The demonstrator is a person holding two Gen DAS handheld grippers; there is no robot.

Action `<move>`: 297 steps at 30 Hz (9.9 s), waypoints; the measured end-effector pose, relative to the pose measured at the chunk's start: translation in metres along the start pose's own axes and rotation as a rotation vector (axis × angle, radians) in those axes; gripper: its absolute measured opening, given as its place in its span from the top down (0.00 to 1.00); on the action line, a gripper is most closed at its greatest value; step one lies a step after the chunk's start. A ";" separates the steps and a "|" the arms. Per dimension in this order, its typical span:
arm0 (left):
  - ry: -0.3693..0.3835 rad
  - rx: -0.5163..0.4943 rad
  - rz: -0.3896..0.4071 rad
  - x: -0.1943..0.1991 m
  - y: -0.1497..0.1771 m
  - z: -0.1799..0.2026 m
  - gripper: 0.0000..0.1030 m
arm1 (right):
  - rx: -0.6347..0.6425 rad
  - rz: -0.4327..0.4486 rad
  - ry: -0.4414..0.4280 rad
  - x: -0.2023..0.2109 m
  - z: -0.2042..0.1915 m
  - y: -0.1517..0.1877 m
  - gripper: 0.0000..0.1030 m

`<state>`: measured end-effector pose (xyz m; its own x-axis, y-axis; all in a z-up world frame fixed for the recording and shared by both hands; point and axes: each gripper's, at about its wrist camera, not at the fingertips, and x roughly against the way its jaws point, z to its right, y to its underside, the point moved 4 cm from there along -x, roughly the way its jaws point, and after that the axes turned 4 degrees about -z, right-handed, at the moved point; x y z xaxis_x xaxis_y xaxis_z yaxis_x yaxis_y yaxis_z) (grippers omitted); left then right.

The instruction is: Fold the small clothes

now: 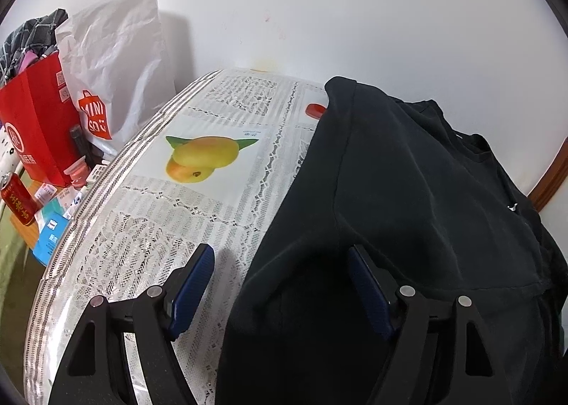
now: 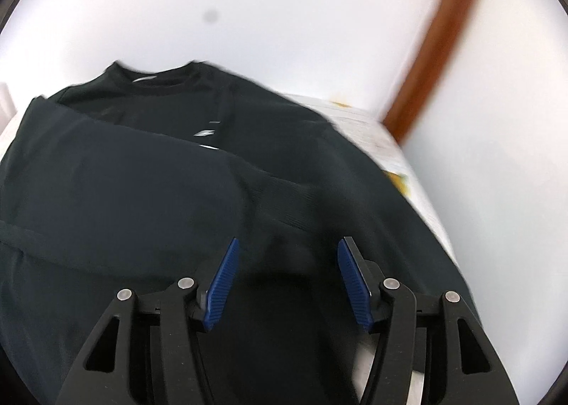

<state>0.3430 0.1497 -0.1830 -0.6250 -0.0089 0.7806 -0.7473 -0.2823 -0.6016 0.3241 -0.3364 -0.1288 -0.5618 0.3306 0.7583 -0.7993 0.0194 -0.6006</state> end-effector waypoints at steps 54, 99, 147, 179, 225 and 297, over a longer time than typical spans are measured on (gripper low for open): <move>-0.026 -0.218 -0.082 0.083 0.128 -0.011 0.12 | -0.050 0.348 -0.351 0.164 -0.056 -0.070 0.94; 0.090 -0.427 0.004 0.124 0.106 0.176 0.12 | -0.173 -0.062 -0.110 0.019 0.115 0.147 0.52; 0.213 -0.167 -0.040 0.041 -0.027 0.130 0.86 | -0.180 -0.066 -0.104 0.014 0.112 0.149 0.51; 0.251 -0.045 -0.121 -0.008 -0.039 0.057 0.94 | -0.200 -0.072 -0.095 0.010 0.116 0.149 0.44; 0.060 -0.130 -0.083 0.144 0.146 -0.020 0.55 | -0.139 -0.036 -0.290 0.097 0.045 0.187 0.31; 0.055 -0.163 0.217 0.146 0.013 0.034 0.90 | -0.211 0.253 -0.391 0.115 0.021 0.009 0.93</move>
<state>0.2492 0.1123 -0.0710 -0.7823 0.0015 0.6229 -0.6184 -0.1210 -0.7765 0.2478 -0.3180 -0.0422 -0.8019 -0.0275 0.5968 -0.5905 0.1875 -0.7849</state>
